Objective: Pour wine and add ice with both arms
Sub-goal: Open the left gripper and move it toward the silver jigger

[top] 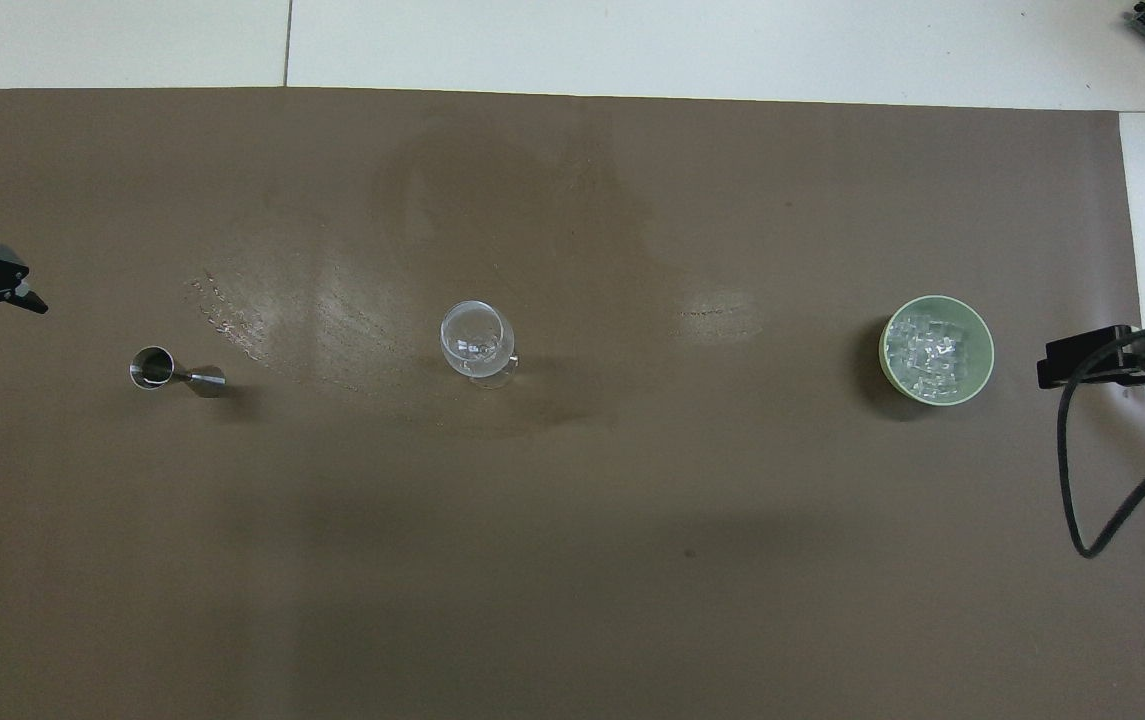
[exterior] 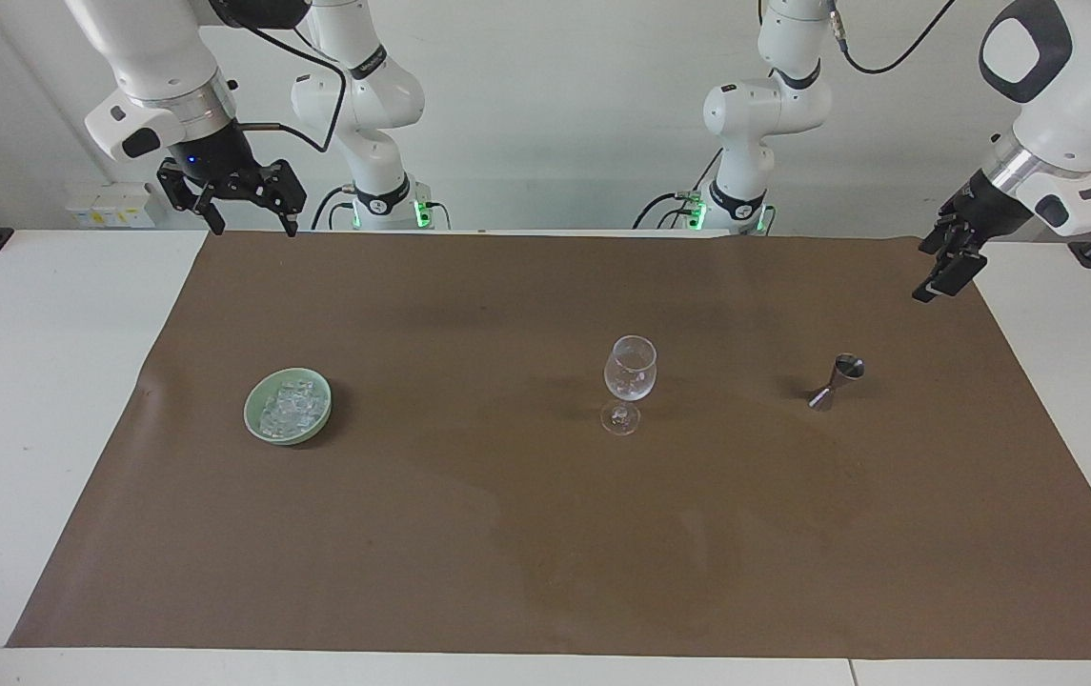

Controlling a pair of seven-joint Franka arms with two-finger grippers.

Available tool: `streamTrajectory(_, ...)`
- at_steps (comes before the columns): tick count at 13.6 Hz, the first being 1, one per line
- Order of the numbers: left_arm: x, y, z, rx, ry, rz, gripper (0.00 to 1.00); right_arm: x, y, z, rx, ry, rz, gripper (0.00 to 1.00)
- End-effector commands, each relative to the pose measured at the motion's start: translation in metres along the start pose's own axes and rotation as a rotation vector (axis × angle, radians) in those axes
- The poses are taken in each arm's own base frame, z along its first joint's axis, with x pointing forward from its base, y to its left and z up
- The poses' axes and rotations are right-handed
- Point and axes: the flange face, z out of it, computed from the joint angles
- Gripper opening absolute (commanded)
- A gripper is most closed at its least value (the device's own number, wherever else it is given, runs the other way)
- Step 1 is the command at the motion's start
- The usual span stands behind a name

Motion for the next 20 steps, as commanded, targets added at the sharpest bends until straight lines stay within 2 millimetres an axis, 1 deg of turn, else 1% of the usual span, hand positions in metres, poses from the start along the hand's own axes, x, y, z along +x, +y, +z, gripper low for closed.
streamTrajectory(1, 0.001, -0.021, 0.004, 0.017, -0.031, -0.159, 1.0, -0.003, -0.001, -0.004, 0.01, -0.005, -0.006, 1.0)
streamTrajectory(3, -0.004, -0.021, 0.01, 0.054, -0.088, -0.218, 1.0, -0.003, -0.001, -0.004, 0.01, -0.005, -0.006, 1.0)
streamTrajectory(5, 0.008, -0.019, 0.023, 0.094, -0.216, -0.248, 1.0, -0.003, -0.001, -0.004, 0.01, -0.005, -0.006, 1.0)
streamTrajectory(7, 0.029, -0.015, 0.04, 0.07, -0.351, -0.274, 1.0, -0.003, -0.001, -0.004, 0.01, -0.005, -0.006, 1.0)
streamTrajectory(9, 0.055, -0.023, 0.055, 0.069, -0.458, -0.326, 1.0, -0.003, -0.001, -0.004, 0.01, -0.005, -0.006, 1.0)
streamTrajectory(11, 0.078, -0.022, 0.078, 0.051, -0.581, -0.372, 1.0, -0.003, -0.001, -0.004, 0.01, -0.005, -0.006, 1.0)
streamTrajectory(13, 0.088, -0.022, 0.091, 0.042, -0.719, -0.398, 1.0, -0.003, -0.001, -0.004, 0.01, -0.005, -0.006, 1.0)
streamTrajectory(15, 0.104, -0.024, 0.103, 0.025, -0.858, -0.427, 1.0, -0.003, -0.001, -0.004, 0.01, -0.005, -0.006, 1.0)
streamTrajectory(18, 0.105, -0.019, 0.102, -0.014, -0.989, -0.428, 1.0, -0.003, -0.001, -0.004, 0.01, -0.005, -0.006, 1.0)
streamTrajectory(19, 0.113, -0.023, 0.104, -0.033, -1.017, -0.444, 1.0, -0.003, -0.001, -0.004, 0.01, -0.005, -0.006, 1.0)
streamTrajectory(20, 0.111, -0.016, 0.103, -0.06, -1.063, -0.432, 1.0, -0.003, -0.001, -0.004, 0.01, -0.005, -0.006, 1.0)
